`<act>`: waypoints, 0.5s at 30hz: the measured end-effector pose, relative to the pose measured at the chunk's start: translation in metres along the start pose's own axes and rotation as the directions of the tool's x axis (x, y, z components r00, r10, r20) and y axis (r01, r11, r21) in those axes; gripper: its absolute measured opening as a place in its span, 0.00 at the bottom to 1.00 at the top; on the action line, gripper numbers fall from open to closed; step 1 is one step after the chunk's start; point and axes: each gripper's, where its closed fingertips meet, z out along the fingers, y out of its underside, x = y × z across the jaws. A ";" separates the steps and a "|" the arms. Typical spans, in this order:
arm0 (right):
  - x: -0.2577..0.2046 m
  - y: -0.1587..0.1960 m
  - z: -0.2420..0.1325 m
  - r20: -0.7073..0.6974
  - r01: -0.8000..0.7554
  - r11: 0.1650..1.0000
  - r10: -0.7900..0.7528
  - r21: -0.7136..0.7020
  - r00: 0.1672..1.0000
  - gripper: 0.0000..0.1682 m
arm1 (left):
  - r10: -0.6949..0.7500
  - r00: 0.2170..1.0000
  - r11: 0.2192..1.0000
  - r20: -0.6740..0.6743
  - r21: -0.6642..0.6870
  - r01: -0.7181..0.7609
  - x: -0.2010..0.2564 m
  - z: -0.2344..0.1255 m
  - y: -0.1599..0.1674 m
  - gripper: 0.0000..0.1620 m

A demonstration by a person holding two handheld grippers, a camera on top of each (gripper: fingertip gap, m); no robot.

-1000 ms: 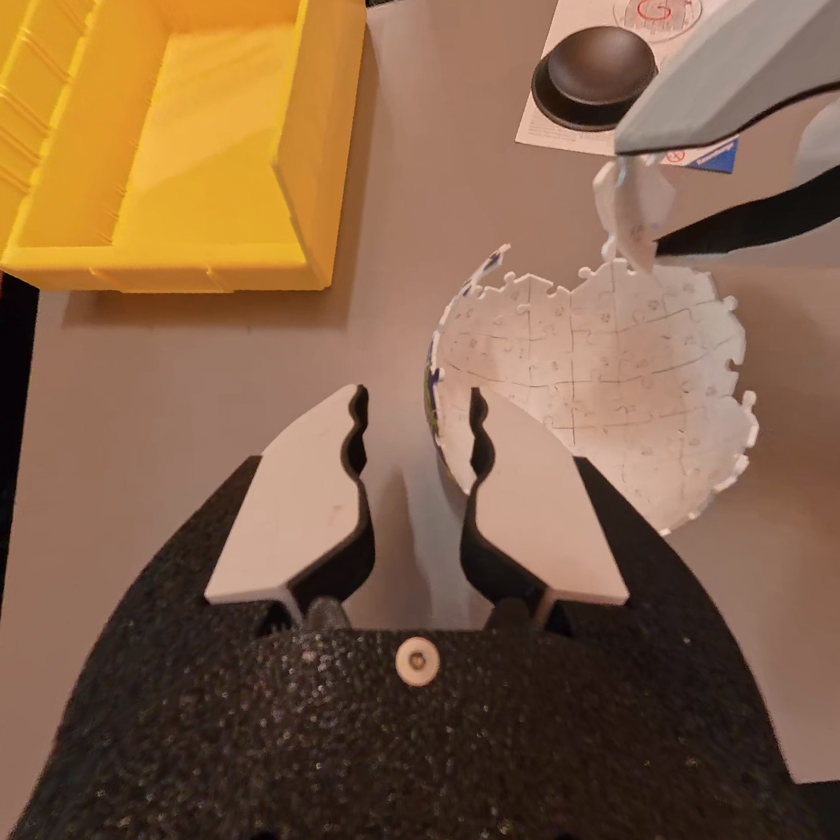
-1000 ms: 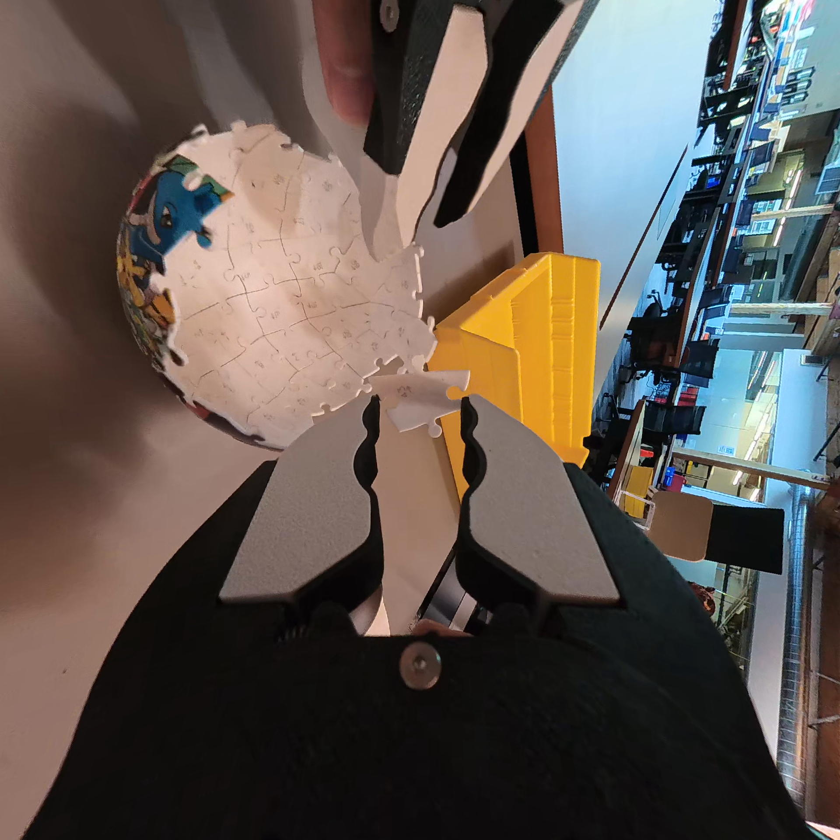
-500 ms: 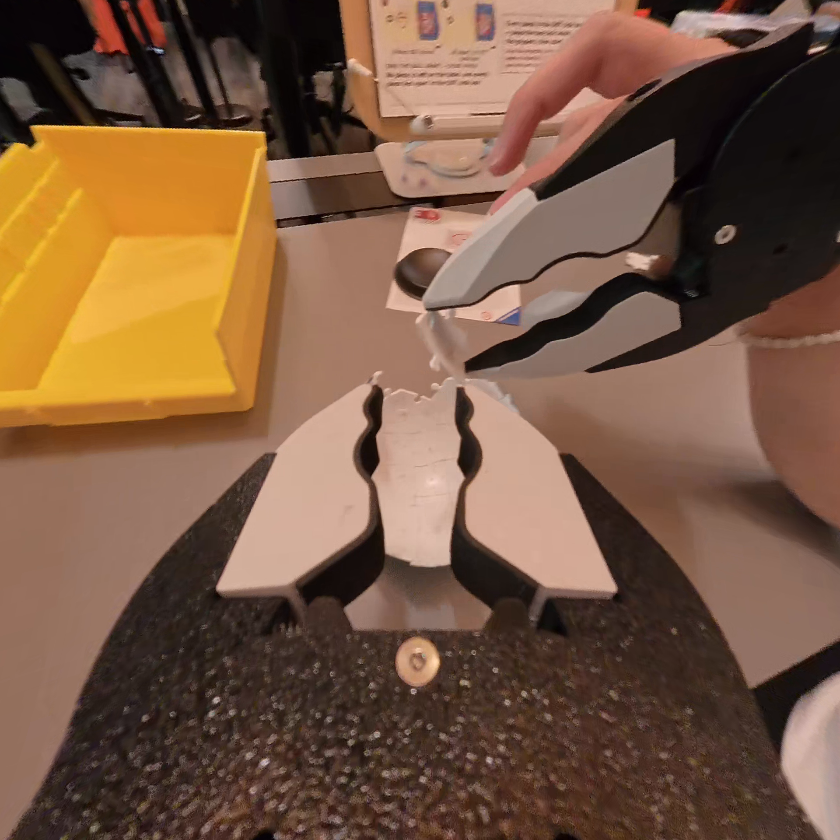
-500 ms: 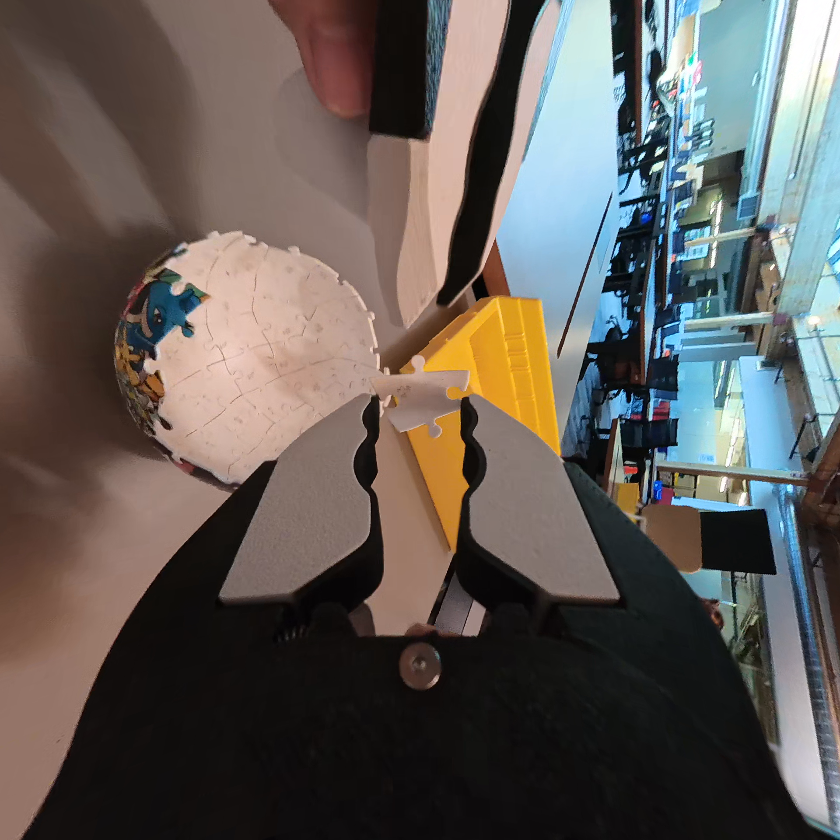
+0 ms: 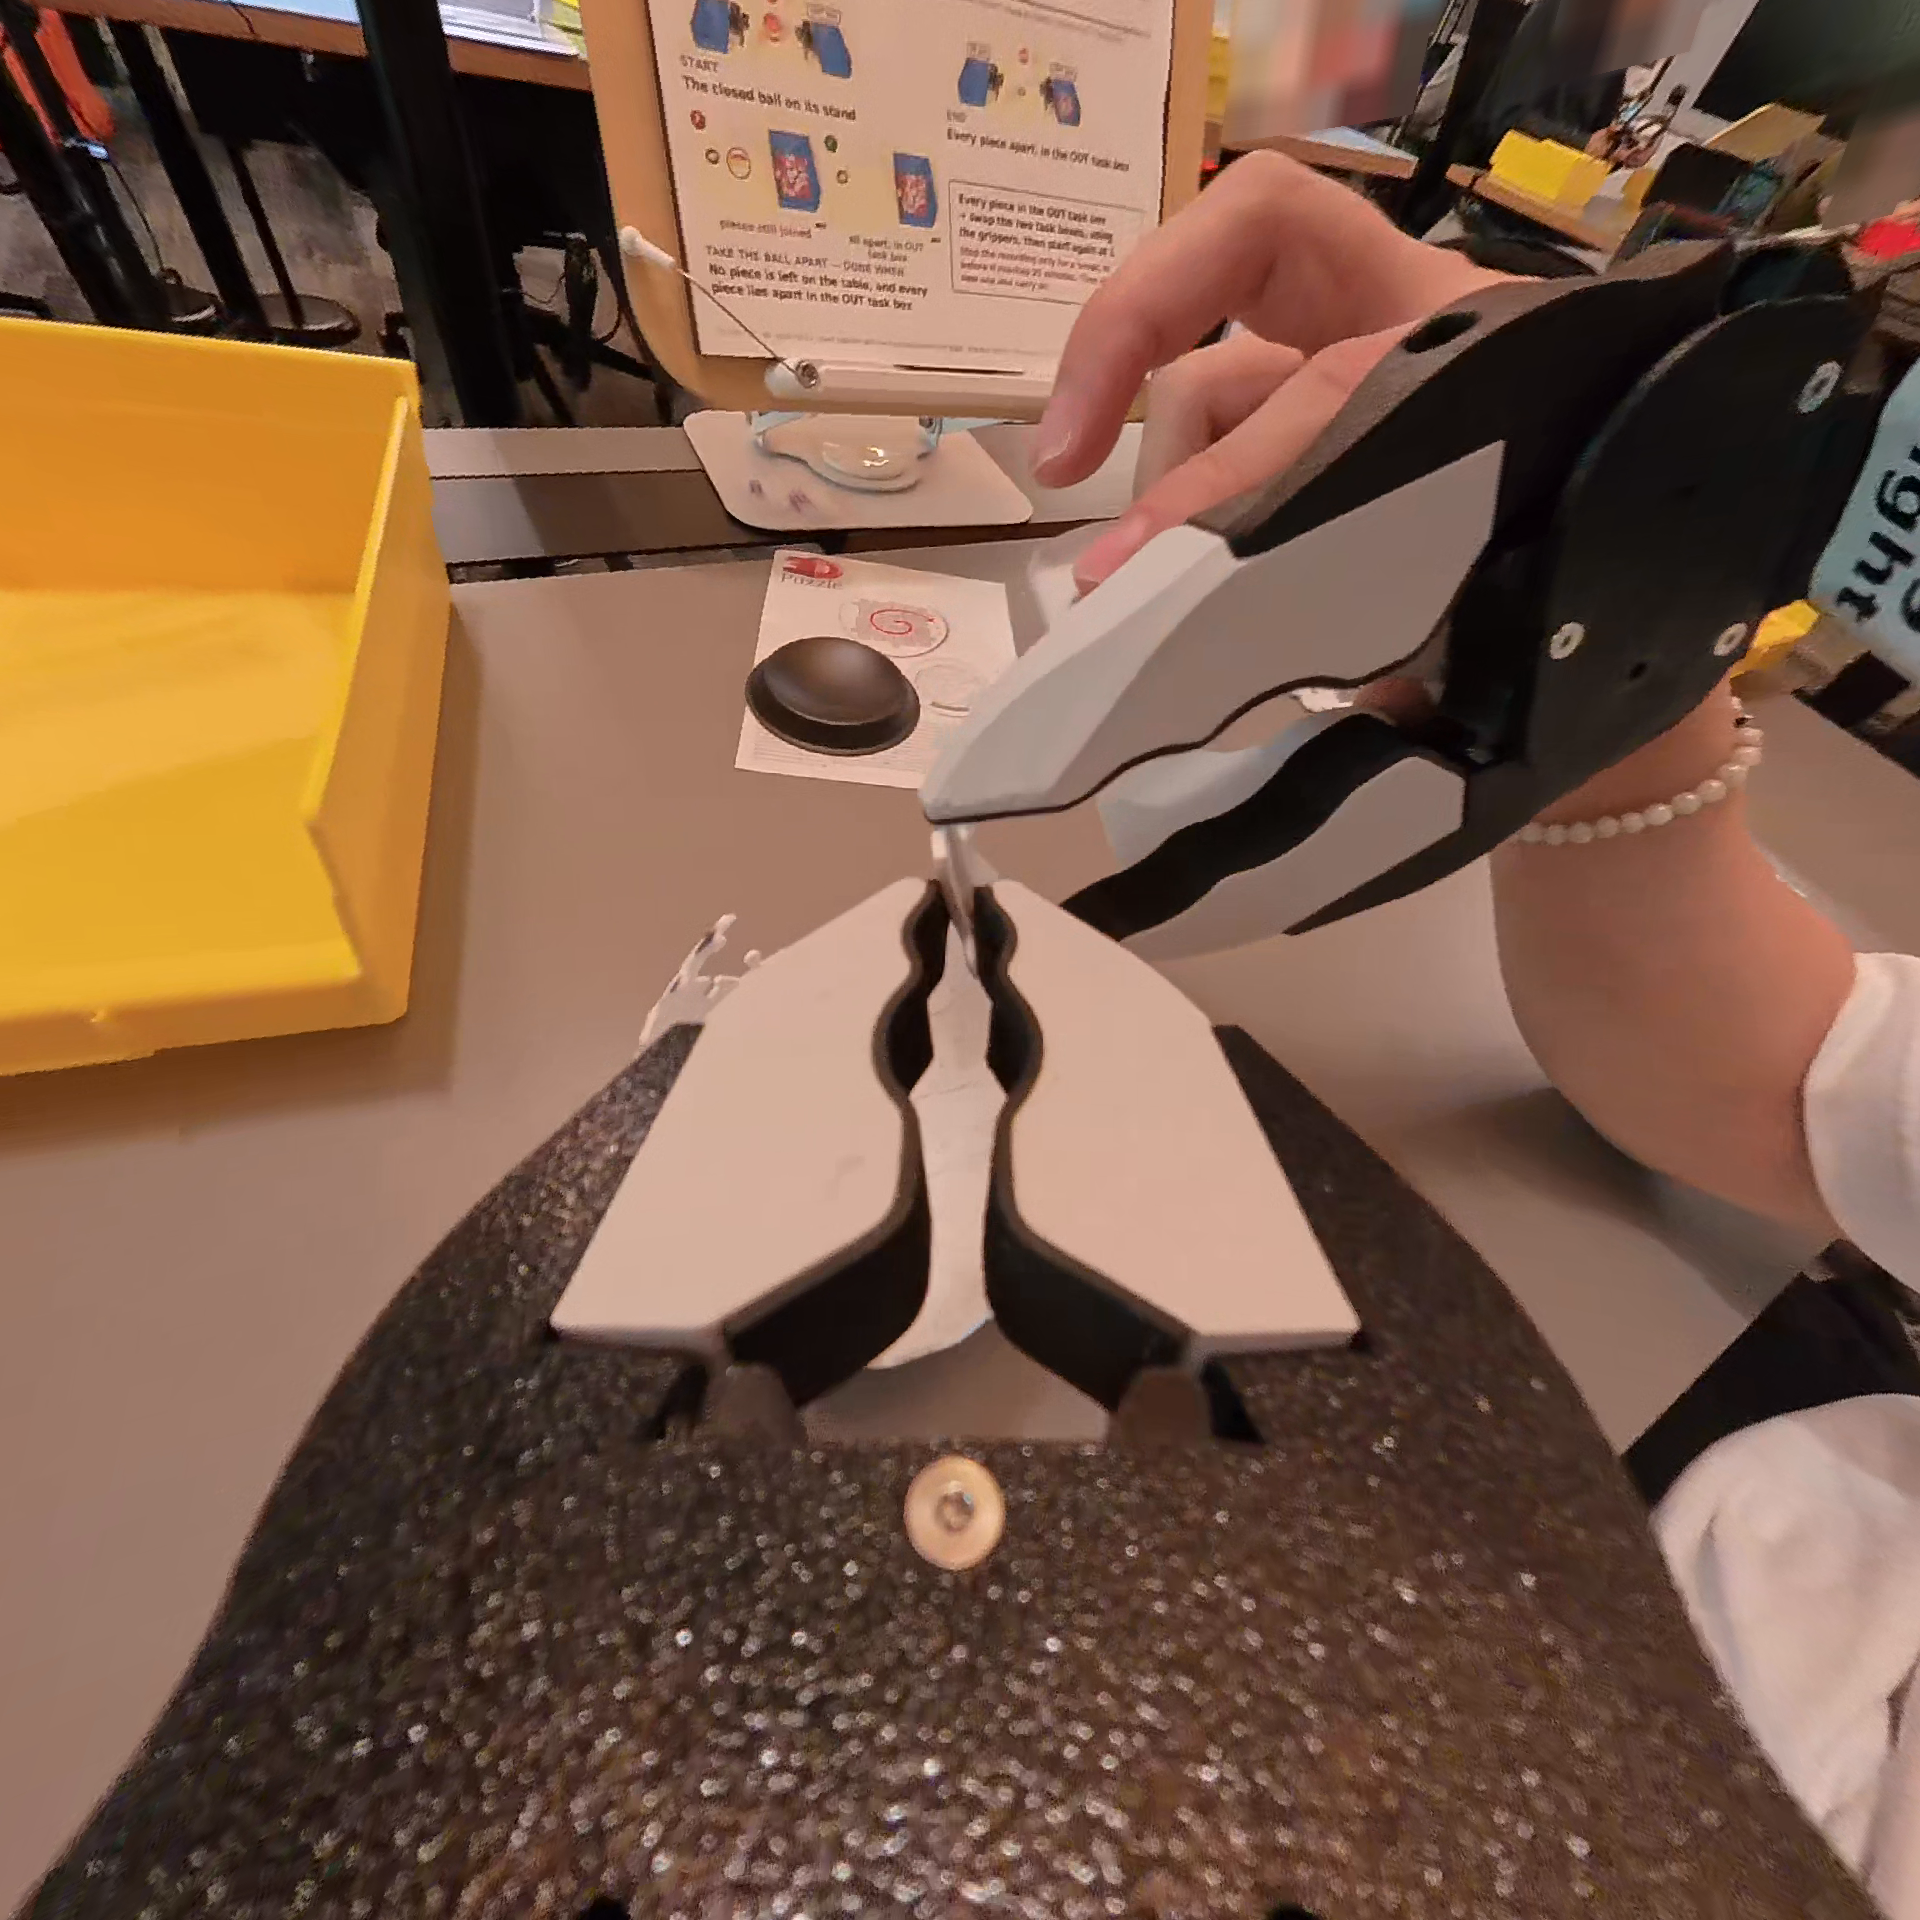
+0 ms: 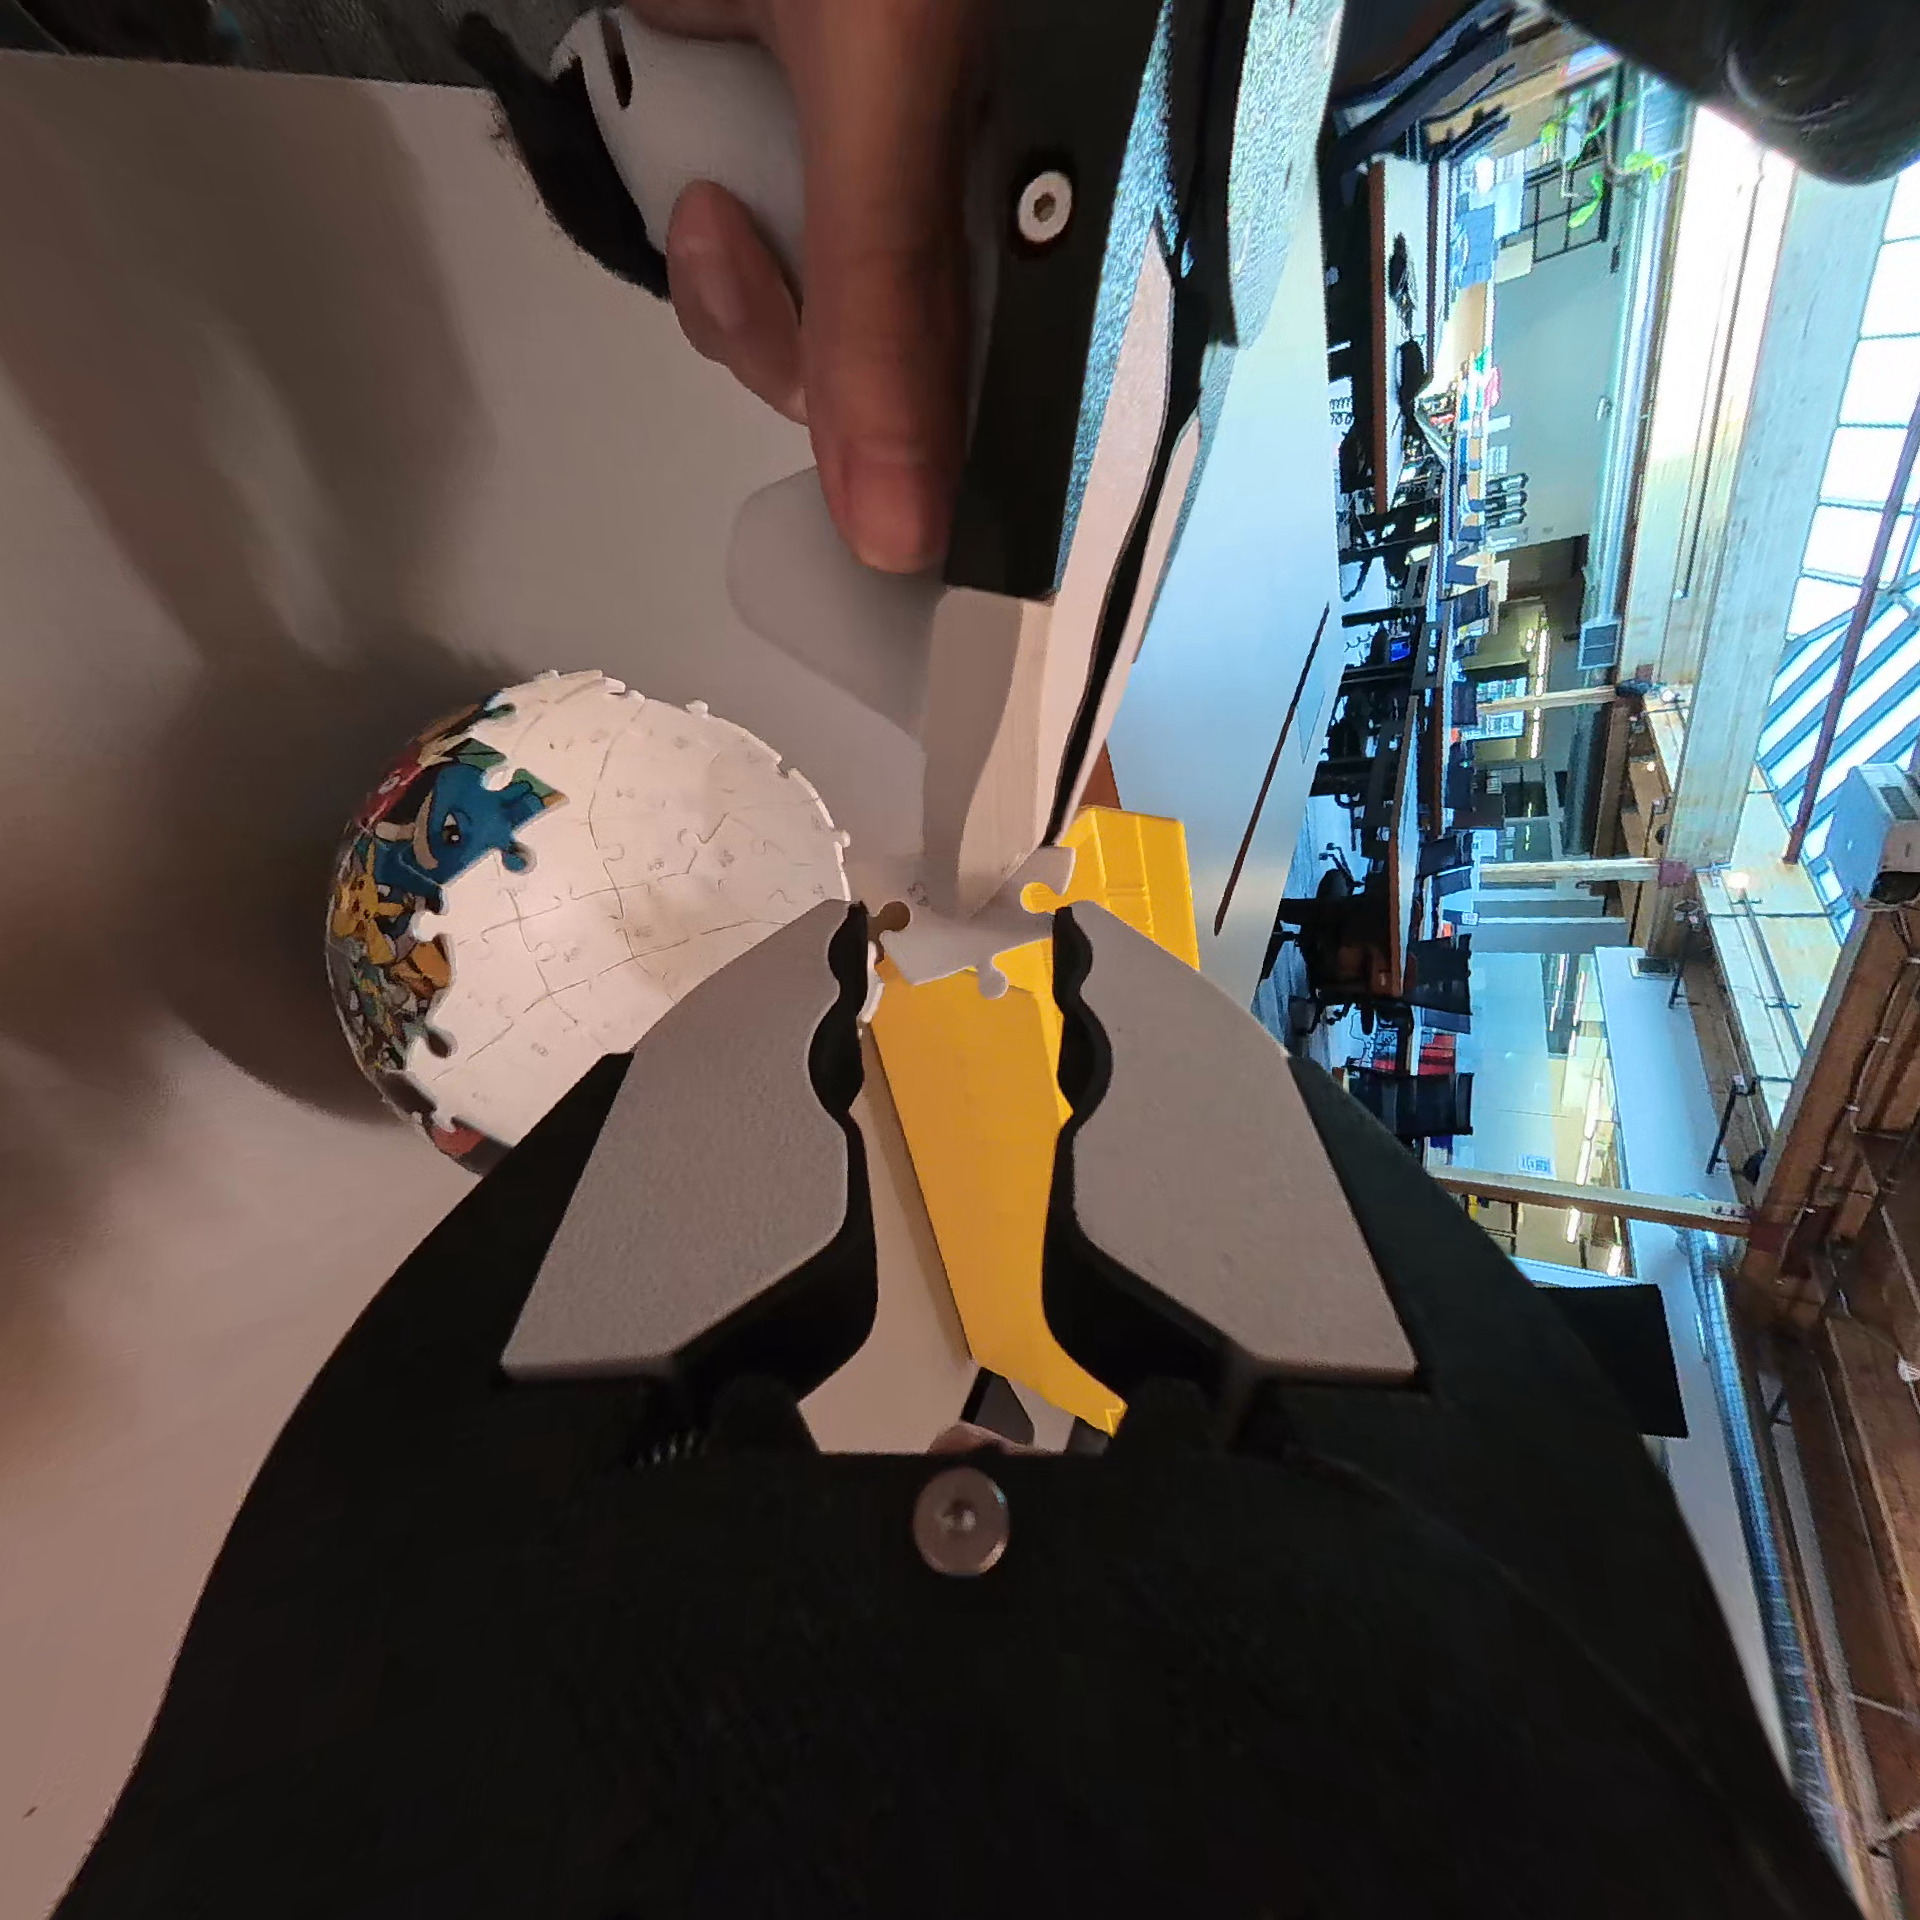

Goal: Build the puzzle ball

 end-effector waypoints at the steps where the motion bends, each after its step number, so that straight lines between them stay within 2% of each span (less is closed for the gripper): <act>1: 0.002 0.000 -0.001 -0.013 -0.009 1.000 0.009 0.007 1.000 0.16 | -0.007 1.000 1.000 -0.008 0.002 0.007 0.000 0.000 0.000 0.01; 2: 0.006 0.001 -0.002 -0.036 -0.016 1.000 0.017 0.014 0.999 0.12 | -0.008 1.000 1.000 -0.017 0.013 0.008 0.000 0.000 -0.001 0.01; 10: 0.013 0.011 -0.010 -0.051 -0.122 0.991 0.125 0.045 0.991 0.12 | 0.003 1.000 0.996 0.012 0.086 -0.004 -0.002 0.005 -0.011 0.01; 13: 0.022 0.020 -0.013 -0.077 -0.255 0.965 0.260 0.065 0.963 0.18 | -0.029 1.000 0.991 0.005 0.133 0.028 -0.007 0.001 -0.017 0.01; 15: 0.026 0.026 -0.012 -0.056 -0.404 0.910 0.410 0.090 0.910 0.22 | -0.063 0.998 0.976 -0.019 0.207 0.065 -0.008 -0.004 -0.026 0.01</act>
